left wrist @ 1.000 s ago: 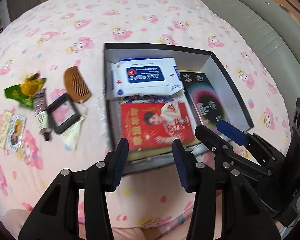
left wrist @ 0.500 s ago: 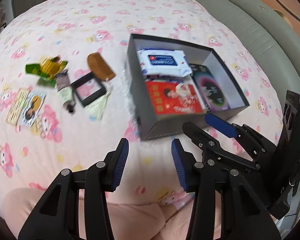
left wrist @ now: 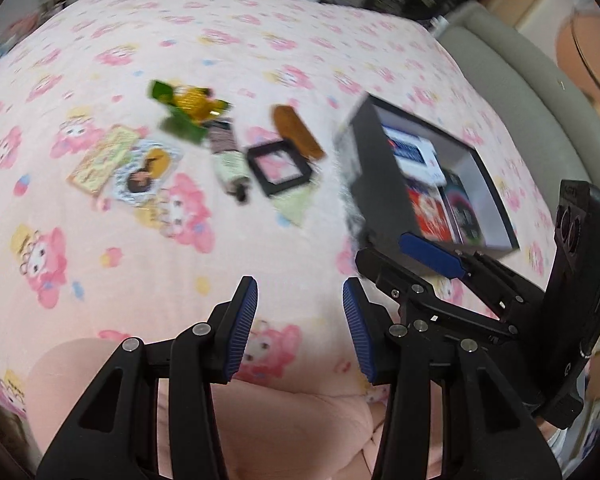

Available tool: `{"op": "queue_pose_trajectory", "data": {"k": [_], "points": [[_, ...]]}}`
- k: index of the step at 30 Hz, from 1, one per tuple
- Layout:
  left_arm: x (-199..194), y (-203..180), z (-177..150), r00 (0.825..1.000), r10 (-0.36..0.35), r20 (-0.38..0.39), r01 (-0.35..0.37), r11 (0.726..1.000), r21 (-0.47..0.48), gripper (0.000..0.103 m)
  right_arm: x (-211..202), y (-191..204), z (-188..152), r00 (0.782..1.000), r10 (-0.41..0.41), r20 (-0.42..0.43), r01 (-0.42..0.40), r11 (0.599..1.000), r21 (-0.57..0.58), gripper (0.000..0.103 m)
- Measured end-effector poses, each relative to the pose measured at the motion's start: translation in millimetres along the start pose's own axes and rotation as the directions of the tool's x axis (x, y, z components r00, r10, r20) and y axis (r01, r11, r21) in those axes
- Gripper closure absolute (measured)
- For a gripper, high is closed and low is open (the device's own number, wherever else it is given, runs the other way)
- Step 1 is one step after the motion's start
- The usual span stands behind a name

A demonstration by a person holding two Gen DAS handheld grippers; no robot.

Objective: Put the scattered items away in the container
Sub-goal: 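Move the left gripper toward the babi sticker card and sticker sheet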

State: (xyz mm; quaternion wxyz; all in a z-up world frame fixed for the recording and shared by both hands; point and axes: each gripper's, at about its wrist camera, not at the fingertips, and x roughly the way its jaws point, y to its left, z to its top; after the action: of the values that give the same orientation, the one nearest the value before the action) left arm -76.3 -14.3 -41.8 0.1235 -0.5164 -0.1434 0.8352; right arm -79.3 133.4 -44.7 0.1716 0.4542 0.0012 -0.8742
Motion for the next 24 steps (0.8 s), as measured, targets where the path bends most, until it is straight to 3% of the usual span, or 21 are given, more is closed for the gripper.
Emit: {"op": "queue_pose_trajectory", "data": {"k": [6,10,15,20,24], "points": [[0,55,13,0.999,0.035,0.031,-0.030,0.990,-0.136,0.058,43,35,24,0.995,0.075,-0.061,-0.076,0.997,-0.017,0.059],[9,94,24,0.998,0.053,0.026,-0.045,0.967,-0.251,0.058,74,51,36,0.986,0.117,-0.120,-0.119,0.993,-0.013,0.059],[43,137,47,0.998,0.065,-0.013,-0.063,0.880,-0.471,0.058,117,70,49,0.980,0.107,-0.168,-0.115,0.993,-0.038,0.059],[70,164,68,0.994,0.107,-0.026,-0.104,0.823,-0.558,0.058,157,73,58,0.969,0.114,-0.218,-0.119,0.993,-0.007,0.059],[87,189,62,0.997,0.064,-0.041,-0.076,0.752,-0.654,0.058,189,75,64,0.958,0.124,-0.258,-0.127,0.992,0.007,0.059]]}}
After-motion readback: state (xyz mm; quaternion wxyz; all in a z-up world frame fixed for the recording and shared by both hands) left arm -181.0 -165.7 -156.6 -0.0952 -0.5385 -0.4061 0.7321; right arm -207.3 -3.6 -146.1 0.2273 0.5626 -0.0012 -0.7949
